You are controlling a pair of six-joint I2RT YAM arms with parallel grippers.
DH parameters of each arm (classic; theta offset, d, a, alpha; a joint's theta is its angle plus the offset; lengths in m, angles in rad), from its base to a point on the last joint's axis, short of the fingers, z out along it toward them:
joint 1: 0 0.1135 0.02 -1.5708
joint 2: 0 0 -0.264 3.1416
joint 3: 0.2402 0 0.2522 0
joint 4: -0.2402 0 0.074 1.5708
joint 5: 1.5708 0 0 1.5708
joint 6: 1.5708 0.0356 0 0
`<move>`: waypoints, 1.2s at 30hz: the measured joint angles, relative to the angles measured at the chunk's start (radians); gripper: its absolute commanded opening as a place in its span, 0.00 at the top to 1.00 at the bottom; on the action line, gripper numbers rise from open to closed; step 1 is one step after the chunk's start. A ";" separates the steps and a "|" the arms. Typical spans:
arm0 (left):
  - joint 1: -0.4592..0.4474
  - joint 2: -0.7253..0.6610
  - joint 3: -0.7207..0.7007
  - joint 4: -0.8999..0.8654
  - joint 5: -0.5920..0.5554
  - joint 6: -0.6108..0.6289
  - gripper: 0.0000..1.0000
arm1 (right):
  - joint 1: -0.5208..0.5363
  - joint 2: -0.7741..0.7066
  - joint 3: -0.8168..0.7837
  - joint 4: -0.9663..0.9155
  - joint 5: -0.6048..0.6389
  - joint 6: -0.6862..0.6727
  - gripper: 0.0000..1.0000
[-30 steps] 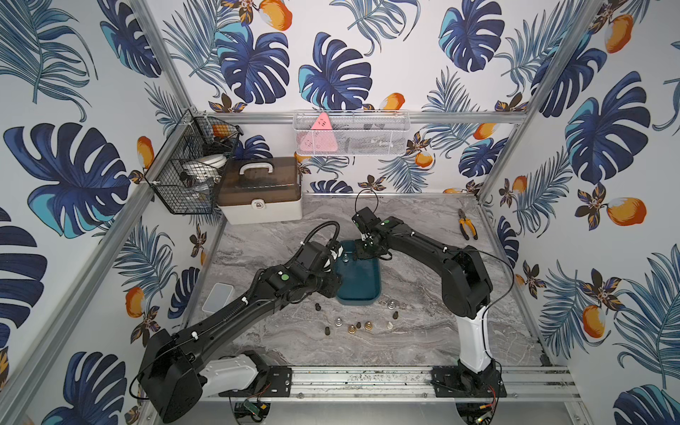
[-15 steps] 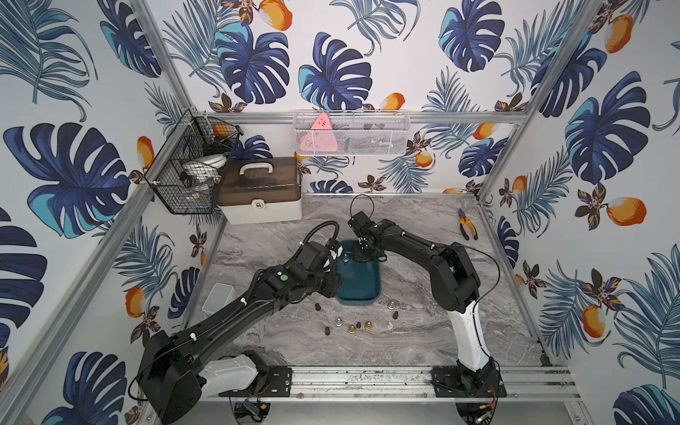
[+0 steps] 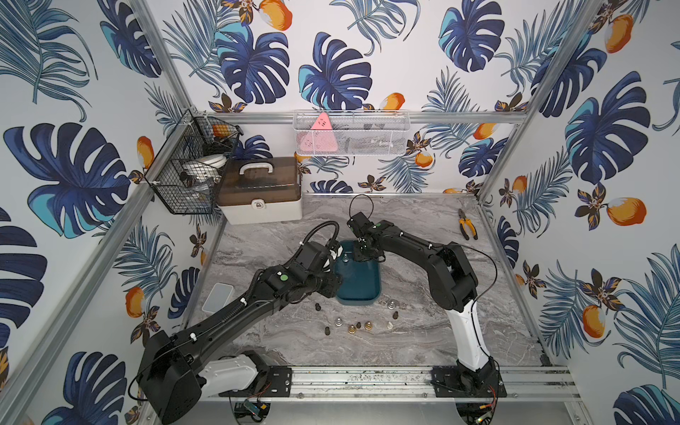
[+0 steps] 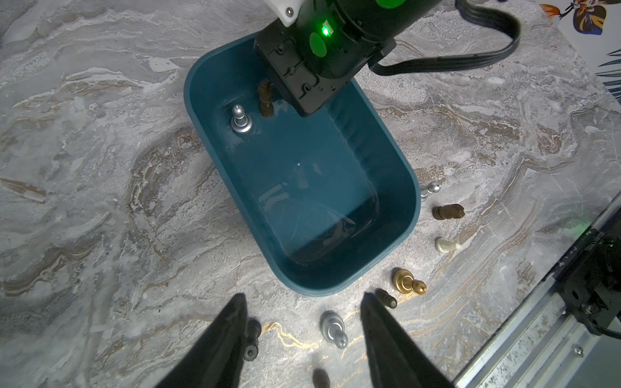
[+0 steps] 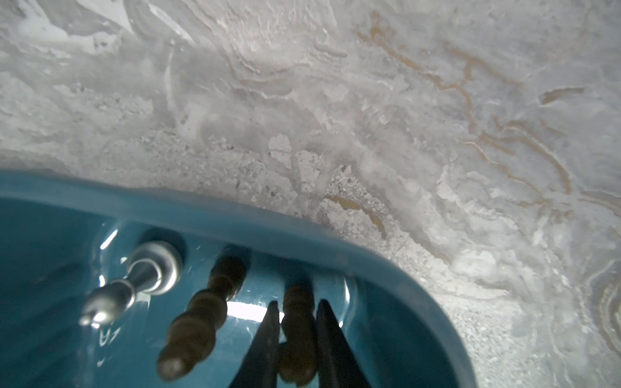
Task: Put the chess pieces into the storage box
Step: Place the chess piece in the storage box.
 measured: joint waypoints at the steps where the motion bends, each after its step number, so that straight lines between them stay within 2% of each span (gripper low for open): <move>1: 0.000 0.000 0.000 0.000 0.000 0.000 0.42 | 0.000 0.000 -0.001 0.003 0.001 -0.003 0.79; 17: 0.000 0.008 0.000 0.000 -0.003 -0.001 0.41 | 0.000 -0.007 0.001 0.013 0.004 -0.014 0.57; 26: 0.000 0.014 0.000 0.004 -0.005 -0.016 0.41 | 0.000 -0.146 -0.016 0.014 -0.008 -0.018 0.47; 31: 0.000 0.046 0.046 -0.053 -0.042 -0.063 0.45 | 0.001 -0.347 -0.183 0.084 -0.062 -0.018 0.45; 36: 0.000 0.059 0.115 -0.185 -0.100 -0.144 0.45 | 0.002 -0.631 -0.563 0.314 -0.209 -0.041 0.44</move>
